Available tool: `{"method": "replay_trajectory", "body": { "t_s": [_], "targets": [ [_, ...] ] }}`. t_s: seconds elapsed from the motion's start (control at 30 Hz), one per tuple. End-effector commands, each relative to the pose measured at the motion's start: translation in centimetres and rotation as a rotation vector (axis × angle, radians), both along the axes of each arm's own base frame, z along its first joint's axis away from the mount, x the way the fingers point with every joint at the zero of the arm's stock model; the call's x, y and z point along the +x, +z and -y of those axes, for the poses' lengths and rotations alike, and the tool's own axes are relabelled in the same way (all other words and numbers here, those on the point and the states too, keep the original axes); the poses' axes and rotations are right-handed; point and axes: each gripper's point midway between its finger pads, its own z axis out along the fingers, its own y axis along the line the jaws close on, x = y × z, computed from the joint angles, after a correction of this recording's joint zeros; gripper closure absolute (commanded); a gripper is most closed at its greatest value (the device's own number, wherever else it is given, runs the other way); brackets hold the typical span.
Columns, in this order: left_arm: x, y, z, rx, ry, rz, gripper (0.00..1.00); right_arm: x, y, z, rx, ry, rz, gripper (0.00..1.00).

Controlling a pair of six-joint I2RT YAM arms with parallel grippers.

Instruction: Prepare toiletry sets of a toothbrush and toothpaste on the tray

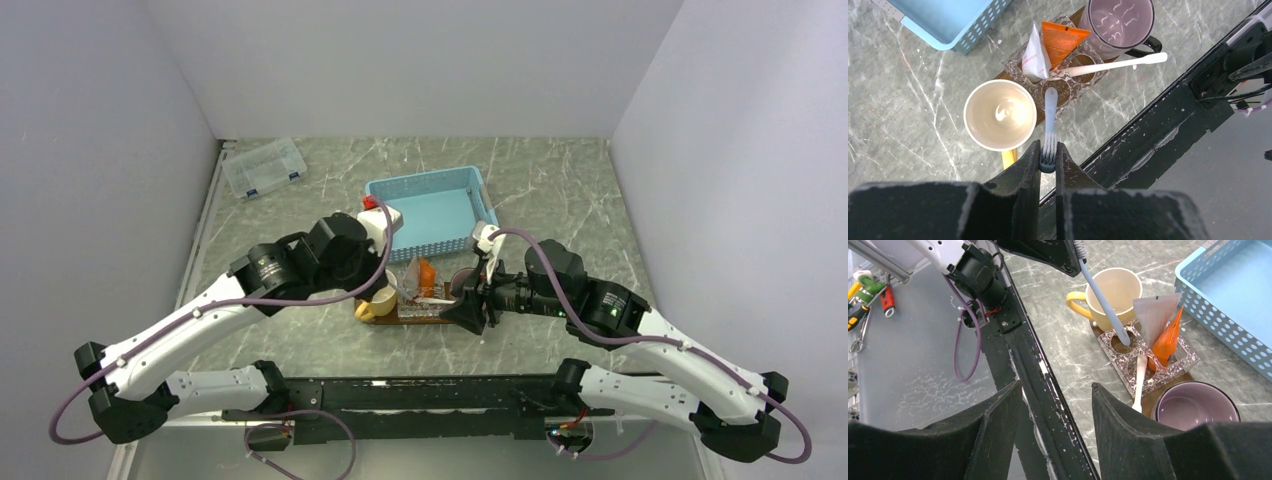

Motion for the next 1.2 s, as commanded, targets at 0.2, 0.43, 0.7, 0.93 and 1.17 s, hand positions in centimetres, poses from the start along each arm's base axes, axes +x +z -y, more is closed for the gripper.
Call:
{"method": "replay_trajectory", "body": {
  "t_s": [0.2, 0.43, 0.7, 0.93, 1.17],
  "targets": [
    [0.0, -0.2, 1.4, 0.034, 0.054, 0.040, 1.00, -0.2, 0.6, -0.3, 0.052, 0.008, 0.011, 0.45],
    [-0.1, -1.8, 2.3, 0.052, 0.070, 0.031, 1.00, -0.2, 0.2, -0.4, 0.046, 0.016, 0.008, 0.45],
    [0.3, -2.8, 2.8, 0.113, 0.081, 0.029, 1.00, -0.3, 0.2, 0.0, 0.044, 0.012, 0.012, 0.45],
    [0.6, -3.4, 3.4, 0.135, 0.078, 0.030, 1.00, -0.4, -0.2, 0.1, 0.039, 0.007, 0.006, 0.45],
    [0.6, -3.9, 3.6, 0.132, 0.086, 0.025, 1.00, -0.3, -0.3, 0.0, 0.037, 0.008, 0.004, 0.45]
  ]
}}
